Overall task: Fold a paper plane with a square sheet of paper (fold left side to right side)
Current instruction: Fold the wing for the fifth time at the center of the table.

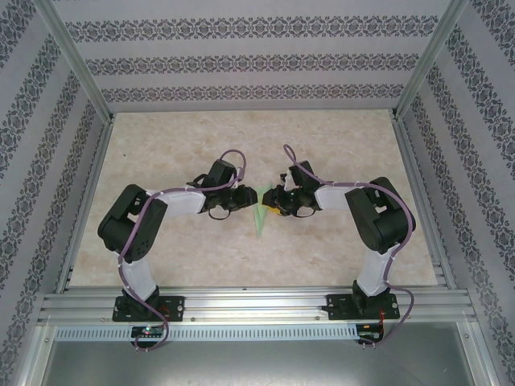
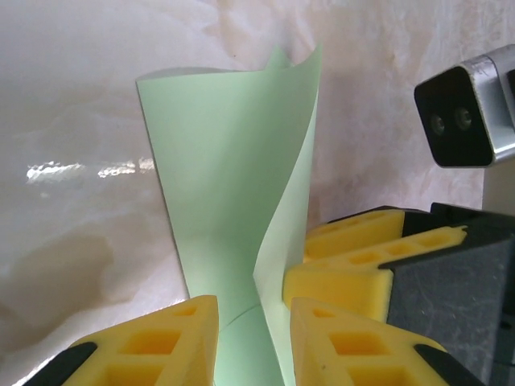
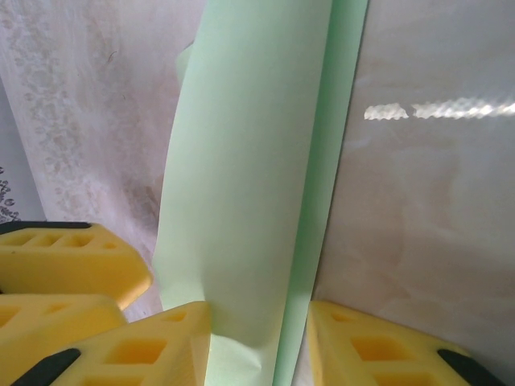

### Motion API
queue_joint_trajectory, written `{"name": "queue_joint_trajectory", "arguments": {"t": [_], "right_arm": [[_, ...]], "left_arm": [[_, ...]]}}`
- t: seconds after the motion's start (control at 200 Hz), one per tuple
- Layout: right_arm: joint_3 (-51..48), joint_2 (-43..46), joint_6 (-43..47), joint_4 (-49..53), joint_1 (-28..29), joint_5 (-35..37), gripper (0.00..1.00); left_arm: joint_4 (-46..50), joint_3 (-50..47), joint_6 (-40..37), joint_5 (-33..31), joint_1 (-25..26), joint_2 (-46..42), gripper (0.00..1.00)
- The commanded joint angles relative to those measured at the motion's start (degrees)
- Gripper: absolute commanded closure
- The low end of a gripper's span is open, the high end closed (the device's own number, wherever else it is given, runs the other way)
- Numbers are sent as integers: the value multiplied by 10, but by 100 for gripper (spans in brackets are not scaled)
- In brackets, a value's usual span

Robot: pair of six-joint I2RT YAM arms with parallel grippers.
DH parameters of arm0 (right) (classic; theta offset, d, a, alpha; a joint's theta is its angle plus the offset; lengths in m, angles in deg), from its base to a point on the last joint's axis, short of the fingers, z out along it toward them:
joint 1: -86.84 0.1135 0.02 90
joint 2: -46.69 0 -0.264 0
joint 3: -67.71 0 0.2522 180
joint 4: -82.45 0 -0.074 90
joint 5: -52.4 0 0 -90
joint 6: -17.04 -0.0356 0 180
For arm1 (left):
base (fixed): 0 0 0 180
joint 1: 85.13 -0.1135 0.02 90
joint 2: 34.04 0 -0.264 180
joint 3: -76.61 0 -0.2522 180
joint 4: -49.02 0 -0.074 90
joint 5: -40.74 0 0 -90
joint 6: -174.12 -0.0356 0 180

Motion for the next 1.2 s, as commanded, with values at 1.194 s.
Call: {"name": "queue_joint_trajectory", "arguments": {"t": [1.194], "right_arm": [[-2, -29, 13, 9, 6, 2, 62]], "left_arm": [[-10, 49, -8, -5, -7, 75, 91]]}}
